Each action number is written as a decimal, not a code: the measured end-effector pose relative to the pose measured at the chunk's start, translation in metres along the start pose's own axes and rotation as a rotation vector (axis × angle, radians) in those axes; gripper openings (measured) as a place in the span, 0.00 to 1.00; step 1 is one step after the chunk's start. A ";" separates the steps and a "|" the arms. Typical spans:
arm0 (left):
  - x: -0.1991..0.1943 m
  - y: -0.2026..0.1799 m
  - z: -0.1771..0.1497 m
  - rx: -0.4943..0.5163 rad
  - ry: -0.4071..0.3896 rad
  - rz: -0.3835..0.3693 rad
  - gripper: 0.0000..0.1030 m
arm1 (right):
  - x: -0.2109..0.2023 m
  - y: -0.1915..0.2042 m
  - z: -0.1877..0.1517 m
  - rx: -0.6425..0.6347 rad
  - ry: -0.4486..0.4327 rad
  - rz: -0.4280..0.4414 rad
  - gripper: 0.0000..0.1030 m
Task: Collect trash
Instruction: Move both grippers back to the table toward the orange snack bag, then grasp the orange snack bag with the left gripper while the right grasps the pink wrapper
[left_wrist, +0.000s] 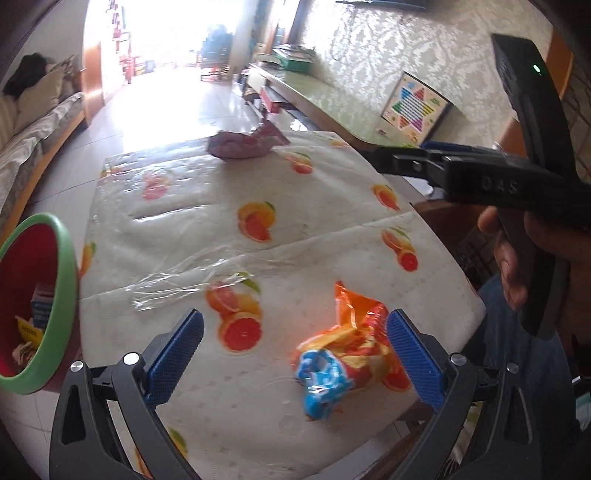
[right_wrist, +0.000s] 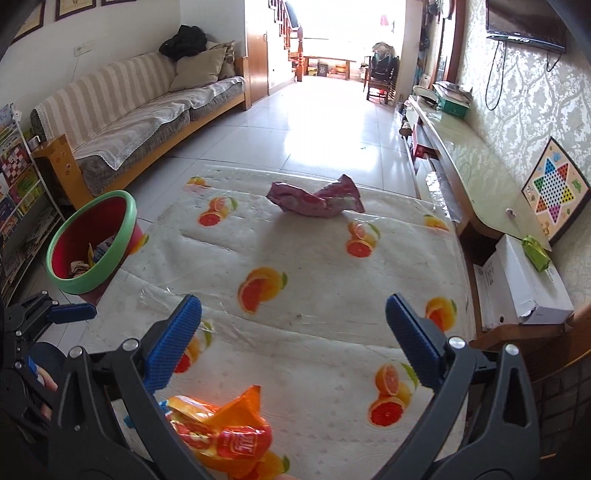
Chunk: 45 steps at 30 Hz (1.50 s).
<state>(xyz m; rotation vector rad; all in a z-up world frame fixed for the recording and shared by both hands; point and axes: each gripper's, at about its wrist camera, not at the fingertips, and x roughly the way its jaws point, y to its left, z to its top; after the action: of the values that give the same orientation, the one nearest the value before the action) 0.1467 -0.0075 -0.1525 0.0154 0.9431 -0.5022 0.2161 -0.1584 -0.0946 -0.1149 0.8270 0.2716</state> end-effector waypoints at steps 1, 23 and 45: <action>0.004 -0.012 0.000 0.044 0.014 -0.018 0.92 | -0.001 -0.007 -0.003 0.012 -0.001 -0.006 0.95; 0.094 -0.053 -0.015 0.301 0.309 -0.045 0.83 | -0.008 -0.056 -0.025 0.123 -0.025 -0.004 0.95; 0.066 -0.015 -0.011 0.108 0.164 0.012 0.51 | 0.021 -0.035 0.000 0.049 -0.017 0.004 0.95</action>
<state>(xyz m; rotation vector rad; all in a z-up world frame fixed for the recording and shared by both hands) 0.1637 -0.0446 -0.2080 0.1612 1.0745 -0.5462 0.2390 -0.1878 -0.1103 -0.0647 0.8162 0.2558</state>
